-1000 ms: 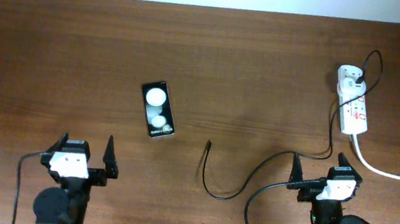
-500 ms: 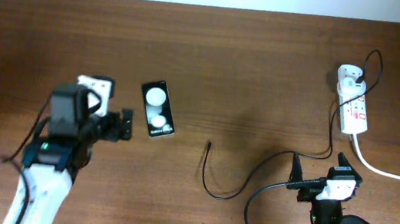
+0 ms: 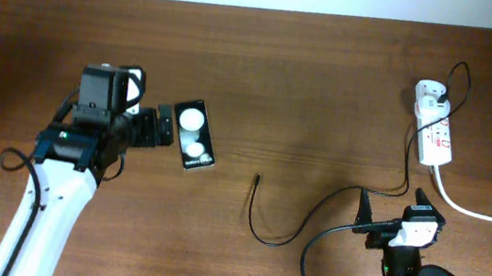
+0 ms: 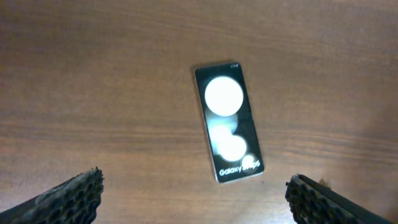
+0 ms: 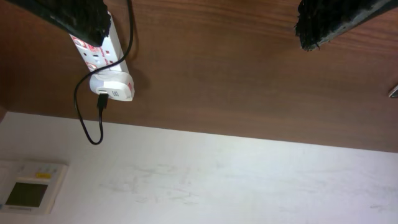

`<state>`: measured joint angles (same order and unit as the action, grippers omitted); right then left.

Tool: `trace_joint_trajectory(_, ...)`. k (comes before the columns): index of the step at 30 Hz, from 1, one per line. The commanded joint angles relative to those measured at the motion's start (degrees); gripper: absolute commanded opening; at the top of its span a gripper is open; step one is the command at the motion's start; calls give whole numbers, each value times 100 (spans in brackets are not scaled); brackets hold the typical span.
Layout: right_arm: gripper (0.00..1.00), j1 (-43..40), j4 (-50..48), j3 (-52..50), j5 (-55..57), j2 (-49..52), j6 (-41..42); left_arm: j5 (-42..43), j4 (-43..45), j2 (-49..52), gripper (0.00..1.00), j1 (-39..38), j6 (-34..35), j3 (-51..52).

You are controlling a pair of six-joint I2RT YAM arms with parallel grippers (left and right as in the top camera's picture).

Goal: Plug charger to phone and switch on socket
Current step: 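Move the left gripper over the black phone and lower onto it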

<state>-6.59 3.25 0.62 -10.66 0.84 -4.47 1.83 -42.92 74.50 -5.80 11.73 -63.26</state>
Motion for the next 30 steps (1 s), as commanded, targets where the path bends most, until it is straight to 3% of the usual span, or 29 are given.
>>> trace_joint_trajectory(1, 99, 57, 26, -31, -114, -44, 22, -671, -304, 538, 99, -409, 621, -540)
trace_joint_trajectory(2, 99, 57, 26, -31, -114, -44, 22, -780, -295, 824, 99, -708, 1115, -612)
trace_joint_trajectory(5, 99, 57, 26, -31, -114, -42, 22, -789, -129, 1248, 99, -1084, 1718, -691)
trace_joint_trajectory(11, 99, 57, 26, -31, -114, -44, 22, -791, -289, 2312, 99, -1392, 2063, -1694)
trace_joint_trajectory(14, 99, 57, 26, -31, -114, -44, 22, -822, -581, 2726, 99, -1392, 2127, -2133)
trace_joint_trajectory(23, 99, 57, 26, -31, -114, -44, 22, -776, -588, 2771, 99, -1392, 2166, -2129)
trace_joint_trajectory(27, 99, 57, 26, -31, -114, -44, 22, -660, -994, 2811, 99, -1187, 2365, -2175)
trace_joint_trajectory(30, 99, 57, 26, -31, -114, -44, 22, -306, -1644, 3362, 99, -890, 2068, -3038)
